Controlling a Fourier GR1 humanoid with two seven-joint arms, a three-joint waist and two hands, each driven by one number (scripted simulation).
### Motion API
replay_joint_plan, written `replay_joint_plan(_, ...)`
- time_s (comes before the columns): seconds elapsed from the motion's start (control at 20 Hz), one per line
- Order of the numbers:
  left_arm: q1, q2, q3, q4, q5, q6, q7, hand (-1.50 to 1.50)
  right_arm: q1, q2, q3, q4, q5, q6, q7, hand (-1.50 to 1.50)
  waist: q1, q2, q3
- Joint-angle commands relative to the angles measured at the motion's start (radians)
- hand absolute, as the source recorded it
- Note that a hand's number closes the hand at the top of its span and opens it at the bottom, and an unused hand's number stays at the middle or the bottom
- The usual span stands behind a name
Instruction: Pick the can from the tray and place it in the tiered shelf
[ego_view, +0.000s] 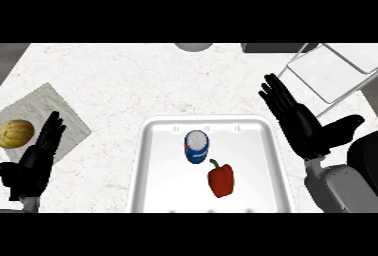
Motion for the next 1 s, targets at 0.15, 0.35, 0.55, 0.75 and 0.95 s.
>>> replay_joint_plan(0.15,-0.165,-0.072,-0.085,0.009,-0.083,-0.019,0.041,0.0,-0.232,0.02,-0.016,0.065,0.067,-0.039,0.151,-1.5,0.018,0.042,0.01)
replay_joint_plan(0.35,-0.137,-0.093,-0.107,-0.053,-0.064,-0.009,0.063,0.0,-0.095,0.359,-0.197,0.042,-0.337,-0.138,0.089,1.5,-0.017,0.074,0.05)
replay_joint_plan(0.55,-0.156,-0.11,-0.152,-0.06,-0.093,-0.006,0.098,0.0,-0.12,-0.037,0.016,0.228,0.399,-0.396,0.058,1.5,0.003,0.043,0.008)
replay_joint_plan(0.75,-0.263,-0.134,-0.148,-0.017,-0.111,-0.01,0.156,0.0,-0.082,0.18,-0.061,0.288,0.366,-0.557,-0.162,-1.5,0.012,0.045,0.012)
replay_joint_plan(0.95,-0.229,-0.163,-0.166,-0.082,-0.145,0.014,0.217,0.0,0.038,0.206,-0.072,0.151,0.271,-0.41,-0.281,-1.5,0.013,0.037,0.012)
